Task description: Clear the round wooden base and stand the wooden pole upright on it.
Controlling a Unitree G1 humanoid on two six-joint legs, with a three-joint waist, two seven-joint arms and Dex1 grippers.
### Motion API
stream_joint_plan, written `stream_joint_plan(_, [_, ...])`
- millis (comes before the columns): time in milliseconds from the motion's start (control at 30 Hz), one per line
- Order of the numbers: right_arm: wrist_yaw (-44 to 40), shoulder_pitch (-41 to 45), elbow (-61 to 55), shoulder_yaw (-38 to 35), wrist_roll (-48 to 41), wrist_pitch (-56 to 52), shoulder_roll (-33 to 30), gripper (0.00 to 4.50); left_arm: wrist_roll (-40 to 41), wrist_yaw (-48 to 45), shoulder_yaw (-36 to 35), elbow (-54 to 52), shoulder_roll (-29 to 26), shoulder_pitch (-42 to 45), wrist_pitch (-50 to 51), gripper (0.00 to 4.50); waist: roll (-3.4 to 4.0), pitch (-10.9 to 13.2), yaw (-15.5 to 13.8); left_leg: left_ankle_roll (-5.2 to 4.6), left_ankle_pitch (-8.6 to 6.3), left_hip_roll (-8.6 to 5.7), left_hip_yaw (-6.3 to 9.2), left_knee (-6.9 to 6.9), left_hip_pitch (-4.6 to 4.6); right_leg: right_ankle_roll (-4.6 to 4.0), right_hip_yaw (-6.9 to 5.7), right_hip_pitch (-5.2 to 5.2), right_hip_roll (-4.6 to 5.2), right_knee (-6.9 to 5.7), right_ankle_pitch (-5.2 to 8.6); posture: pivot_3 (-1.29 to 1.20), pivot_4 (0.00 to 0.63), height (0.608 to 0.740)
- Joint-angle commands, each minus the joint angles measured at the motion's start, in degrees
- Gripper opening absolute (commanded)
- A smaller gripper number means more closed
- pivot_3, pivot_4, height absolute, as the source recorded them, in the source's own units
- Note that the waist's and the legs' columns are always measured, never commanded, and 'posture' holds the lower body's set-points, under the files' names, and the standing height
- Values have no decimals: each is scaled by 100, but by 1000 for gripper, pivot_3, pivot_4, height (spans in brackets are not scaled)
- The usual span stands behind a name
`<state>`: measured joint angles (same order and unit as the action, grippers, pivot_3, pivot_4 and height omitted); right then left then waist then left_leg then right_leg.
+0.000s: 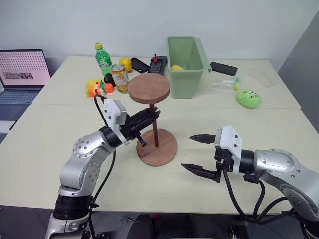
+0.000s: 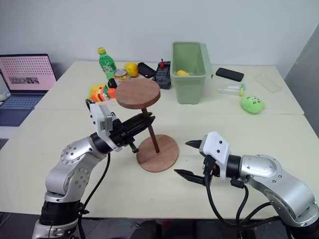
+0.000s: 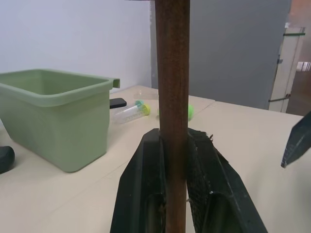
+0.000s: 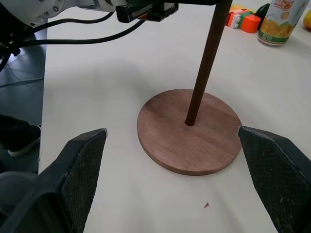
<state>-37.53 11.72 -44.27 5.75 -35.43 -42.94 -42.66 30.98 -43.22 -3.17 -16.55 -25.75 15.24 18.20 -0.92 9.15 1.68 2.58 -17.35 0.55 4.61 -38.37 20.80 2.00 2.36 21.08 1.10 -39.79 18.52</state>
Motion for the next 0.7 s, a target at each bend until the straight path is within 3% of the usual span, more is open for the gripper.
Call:
stream_joint_plan(33, [-48, 19, -168, -34, 8, 128, 30, 4500, -398, -32, 157, 610, -217, -337, 133, 254, 4, -14, 0, 0, 0, 0, 0, 1, 0, 0, 0, 0, 0, 0, 0, 0, 150, 740])
stream_joint_plan(700, [-41, 56, -148, -10, 79, 139, 132, 4500, -655, -138, 372, 1042, -449, -357, -467, 254, 27, -51, 8, 0, 0, 2, -5, 29, -14, 0, 4, -4, -4, 17, 0, 0, 150, 740])
